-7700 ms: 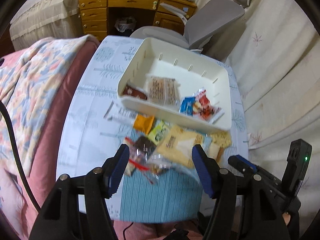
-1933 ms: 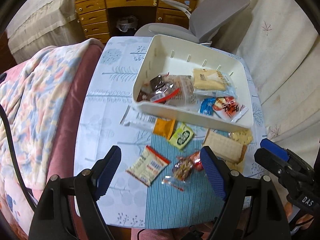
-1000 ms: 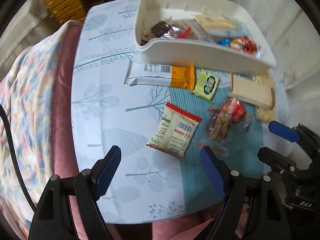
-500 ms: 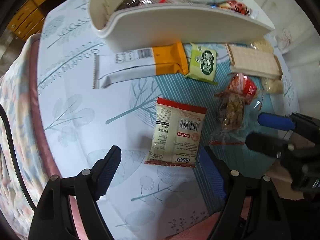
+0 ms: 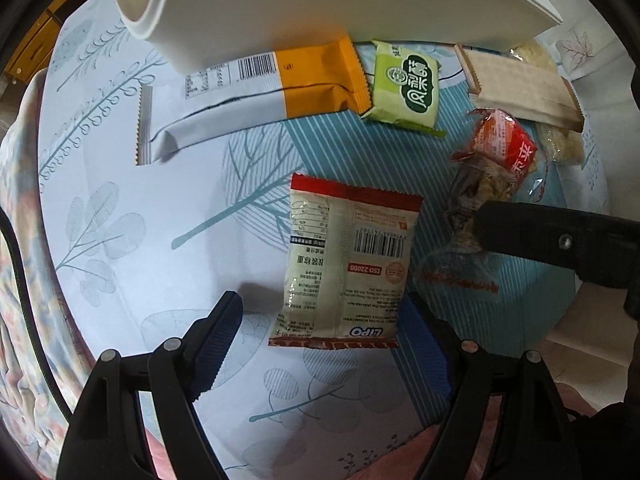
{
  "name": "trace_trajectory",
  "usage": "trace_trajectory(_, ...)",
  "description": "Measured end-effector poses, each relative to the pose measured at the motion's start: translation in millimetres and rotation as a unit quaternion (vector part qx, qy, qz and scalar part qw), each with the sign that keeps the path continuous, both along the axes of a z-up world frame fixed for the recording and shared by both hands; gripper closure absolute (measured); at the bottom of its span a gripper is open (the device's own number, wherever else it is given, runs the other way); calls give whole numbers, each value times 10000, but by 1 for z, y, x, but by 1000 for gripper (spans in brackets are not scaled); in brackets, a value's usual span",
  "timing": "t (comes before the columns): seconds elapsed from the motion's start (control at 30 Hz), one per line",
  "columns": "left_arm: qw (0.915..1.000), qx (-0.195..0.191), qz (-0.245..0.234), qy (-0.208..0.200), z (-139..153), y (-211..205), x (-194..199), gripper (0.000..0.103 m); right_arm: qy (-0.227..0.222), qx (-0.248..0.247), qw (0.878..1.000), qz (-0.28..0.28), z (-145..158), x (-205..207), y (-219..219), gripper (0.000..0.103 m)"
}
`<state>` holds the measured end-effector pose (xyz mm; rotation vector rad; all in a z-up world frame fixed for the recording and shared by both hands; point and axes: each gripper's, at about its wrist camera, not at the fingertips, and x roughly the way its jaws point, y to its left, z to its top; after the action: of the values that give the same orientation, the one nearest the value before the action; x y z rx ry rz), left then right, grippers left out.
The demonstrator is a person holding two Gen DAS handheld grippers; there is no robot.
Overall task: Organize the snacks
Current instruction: 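Grasp the white red-topped snack bag with left tool while right grasps clear nut bag, then carry both bags over the white tray and open both tools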
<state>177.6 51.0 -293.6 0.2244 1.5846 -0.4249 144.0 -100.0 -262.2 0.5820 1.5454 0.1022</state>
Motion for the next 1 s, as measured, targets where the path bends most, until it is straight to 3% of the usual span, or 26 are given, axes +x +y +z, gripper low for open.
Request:
trace_trajectory(0.17, 9999, 19, -111, -115, -1, -5, 1, 23, 217, -240, 9995, 47, -5, 9, 10, 43)
trace_trajectory(0.27, 9997, 58, -117, -204, 0, -9, 5, 27, 345, -371, 9987, -42, -9, 13, 14, 49)
trace_trajectory(0.43, 9992, 8, -129, -382, 5, -13, 11, 51, 422, -521, 9976, -146, -9, 20, 17, 61)
trace_trajectory(0.77, 9993, -126, -72, -331, 14, 4, 10, 59, 487, -400, 9971, -429, -9, 16, 12, 67)
trace_trajectory(1.0, 9997, -129, 198, 29, 18, 29, 12, 59, 528, -175, 9978, -367, -7, 7, 13, 67)
